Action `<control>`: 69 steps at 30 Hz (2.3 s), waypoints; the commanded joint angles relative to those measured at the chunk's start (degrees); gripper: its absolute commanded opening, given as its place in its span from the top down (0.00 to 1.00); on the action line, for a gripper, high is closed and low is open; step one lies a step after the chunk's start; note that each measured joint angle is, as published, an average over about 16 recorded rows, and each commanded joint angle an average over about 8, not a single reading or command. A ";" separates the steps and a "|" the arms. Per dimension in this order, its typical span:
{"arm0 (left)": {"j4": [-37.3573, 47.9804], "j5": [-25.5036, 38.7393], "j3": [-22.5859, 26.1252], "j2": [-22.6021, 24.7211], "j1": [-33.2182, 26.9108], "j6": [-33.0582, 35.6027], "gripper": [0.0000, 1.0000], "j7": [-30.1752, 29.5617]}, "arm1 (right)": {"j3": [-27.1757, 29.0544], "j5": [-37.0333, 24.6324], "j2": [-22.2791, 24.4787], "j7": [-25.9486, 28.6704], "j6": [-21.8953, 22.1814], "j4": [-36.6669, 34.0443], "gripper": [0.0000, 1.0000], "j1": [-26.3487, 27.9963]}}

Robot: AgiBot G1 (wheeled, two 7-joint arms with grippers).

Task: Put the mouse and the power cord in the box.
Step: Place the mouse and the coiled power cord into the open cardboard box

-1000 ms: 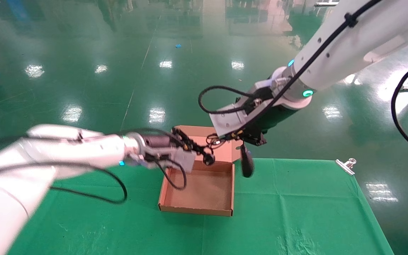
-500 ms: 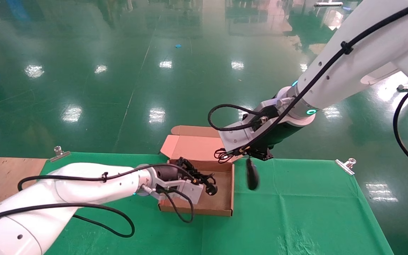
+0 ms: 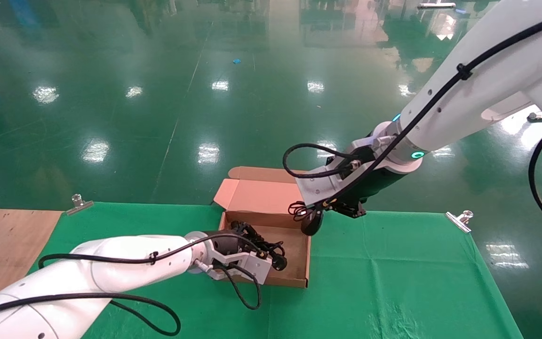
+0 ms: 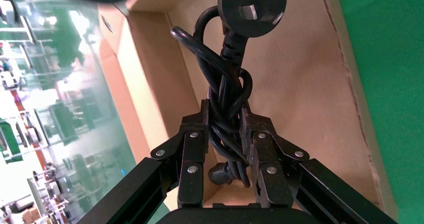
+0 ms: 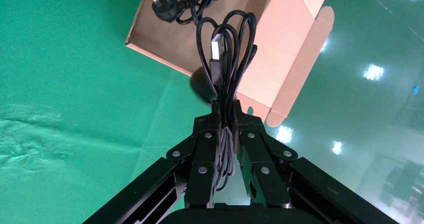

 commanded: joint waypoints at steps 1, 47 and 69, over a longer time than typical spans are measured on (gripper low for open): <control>0.11 0.05 1.35 0.03 0.13 -0.73 1.00 -1.06 | 0.01 0.10 0.01 -0.21 0.03 -0.23 1.00 -0.13; 9.01 -21.32 2.14 -4.01 -7.98 16.25 0.00 10.81 | -0.12 1.45 -2.09 -0.65 2.96 1.18 1.00 -0.81; 11.67 -35.76 -7.14 -19.86 -10.88 35.98 0.00 19.39 | -6.42 0.13 -3.19 0.07 29.76 7.00 1.00 -13.37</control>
